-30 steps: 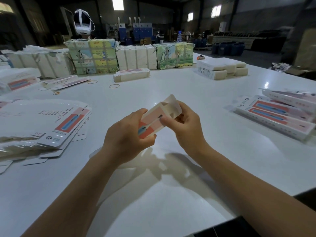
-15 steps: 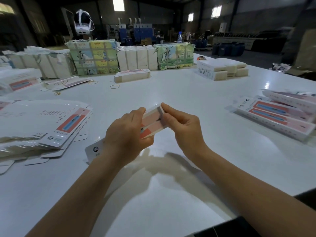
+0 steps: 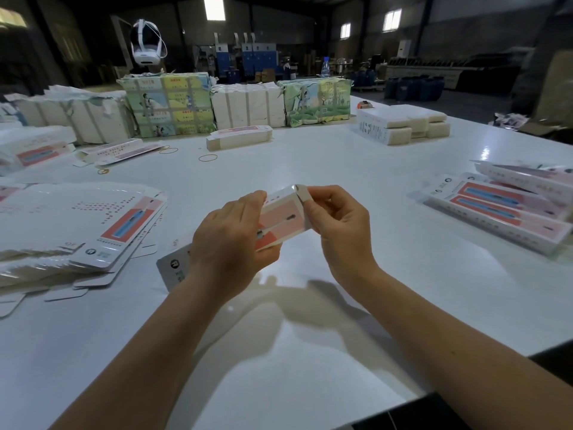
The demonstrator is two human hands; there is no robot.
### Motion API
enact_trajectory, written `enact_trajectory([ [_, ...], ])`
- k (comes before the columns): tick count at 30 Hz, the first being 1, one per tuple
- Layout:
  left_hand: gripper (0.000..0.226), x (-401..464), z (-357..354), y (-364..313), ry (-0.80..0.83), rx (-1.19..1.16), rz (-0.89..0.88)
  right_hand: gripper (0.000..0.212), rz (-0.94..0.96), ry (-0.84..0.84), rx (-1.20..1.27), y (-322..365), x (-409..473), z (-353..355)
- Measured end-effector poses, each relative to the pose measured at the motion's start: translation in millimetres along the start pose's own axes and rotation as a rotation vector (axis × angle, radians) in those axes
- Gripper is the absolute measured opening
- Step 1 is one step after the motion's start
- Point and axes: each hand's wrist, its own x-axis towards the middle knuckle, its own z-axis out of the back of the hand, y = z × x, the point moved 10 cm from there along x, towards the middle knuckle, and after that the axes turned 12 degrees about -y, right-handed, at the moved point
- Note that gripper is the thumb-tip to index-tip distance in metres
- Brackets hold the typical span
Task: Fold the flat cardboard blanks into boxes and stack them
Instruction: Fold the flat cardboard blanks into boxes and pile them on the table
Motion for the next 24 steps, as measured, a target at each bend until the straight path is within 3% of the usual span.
enact_trajectory([
  [5,0.068,0,-2,1,0.003,0.021,0.004,0.026,0.054,-0.088,-0.083,3,0,7],
  [12,0.068,1,-2,3,0.002,0.034,0.042,0.025,0.447,-0.094,-0.398,29,-15,-2],
  [16,0.068,2,0,-1,-0.003,0.061,0.029,0.024,0.550,-0.123,-0.478,37,-17,-2],
  [20,0.068,2,0,-6,0.001,0.101,0.019,0.022,0.538,-0.128,-0.488,36,-15,1],
  [24,0.068,2,-1,-6,0.015,0.107,0.028,0.019,0.325,-0.093,-0.367,20,-5,4],
])
